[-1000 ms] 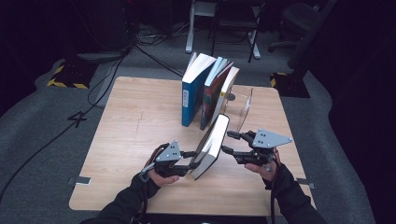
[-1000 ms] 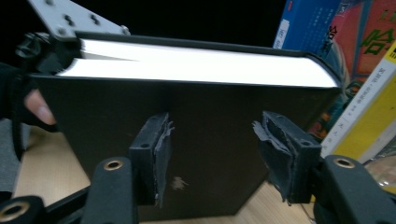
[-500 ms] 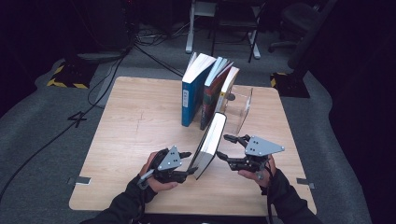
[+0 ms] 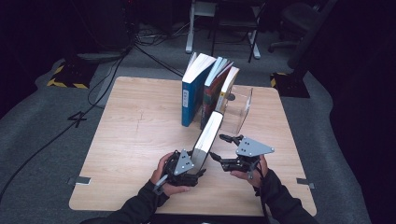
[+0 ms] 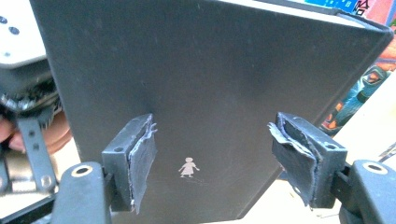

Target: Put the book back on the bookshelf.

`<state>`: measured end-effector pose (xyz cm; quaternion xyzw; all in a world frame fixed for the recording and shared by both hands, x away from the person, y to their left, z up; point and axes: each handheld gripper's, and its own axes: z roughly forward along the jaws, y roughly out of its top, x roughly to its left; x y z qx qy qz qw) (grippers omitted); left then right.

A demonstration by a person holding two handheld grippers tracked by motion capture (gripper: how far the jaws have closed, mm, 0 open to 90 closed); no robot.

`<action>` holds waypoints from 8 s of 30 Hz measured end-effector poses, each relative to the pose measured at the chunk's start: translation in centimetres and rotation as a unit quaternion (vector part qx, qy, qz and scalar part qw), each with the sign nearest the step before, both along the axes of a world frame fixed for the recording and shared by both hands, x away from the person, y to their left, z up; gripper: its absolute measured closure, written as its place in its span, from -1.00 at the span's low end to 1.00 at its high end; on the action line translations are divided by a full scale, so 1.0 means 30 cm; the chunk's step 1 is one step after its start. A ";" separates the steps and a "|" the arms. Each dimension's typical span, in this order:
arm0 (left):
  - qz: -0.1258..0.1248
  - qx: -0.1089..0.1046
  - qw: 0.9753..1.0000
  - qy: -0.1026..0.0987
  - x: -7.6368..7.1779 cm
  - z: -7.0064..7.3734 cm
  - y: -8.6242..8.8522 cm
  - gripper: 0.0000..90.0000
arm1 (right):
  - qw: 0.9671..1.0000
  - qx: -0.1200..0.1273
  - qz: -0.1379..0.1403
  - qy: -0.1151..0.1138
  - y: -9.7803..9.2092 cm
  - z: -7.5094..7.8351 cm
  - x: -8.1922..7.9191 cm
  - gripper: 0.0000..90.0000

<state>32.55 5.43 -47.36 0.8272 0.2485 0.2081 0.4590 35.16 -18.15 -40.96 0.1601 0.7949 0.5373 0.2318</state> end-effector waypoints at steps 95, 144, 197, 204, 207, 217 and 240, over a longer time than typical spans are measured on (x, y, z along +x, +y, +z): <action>-0.089 -0.024 0.994 0.064 0.084 -0.007 0.079 -0.32 | 0.987 -0.063 0.076 0.128 -0.027 0.138 -0.046 -0.08; 0.017 0.081 0.988 0.132 -0.012 -0.098 0.356 -0.56 | 0.977 -0.023 -0.187 0.102 -0.240 0.243 0.218 0.19; 0.003 0.073 0.988 0.135 -0.009 -0.103 0.346 -0.57 | 0.957 0.019 -0.276 0.083 -0.272 0.169 0.369 0.15; 0.000 0.075 0.988 0.135 -0.007 -0.103 0.345 -0.57 | 0.962 -0.004 -0.247 0.119 -0.326 0.164 0.298 0.14; 0.001 0.074 0.988 0.135 -0.007 -0.104 0.344 -0.57 | 0.960 -0.017 -0.251 0.126 -0.313 0.174 0.303 0.13; -0.002 0.075 0.988 0.135 -0.007 -0.103 0.345 -0.57 | 0.956 -0.030 -0.245 0.156 -0.296 0.196 0.358 0.05; -0.003 0.073 0.988 0.135 -0.012 -0.104 0.343 -0.57 | 0.934 -0.029 -0.329 0.136 -0.191 0.277 0.452 0.18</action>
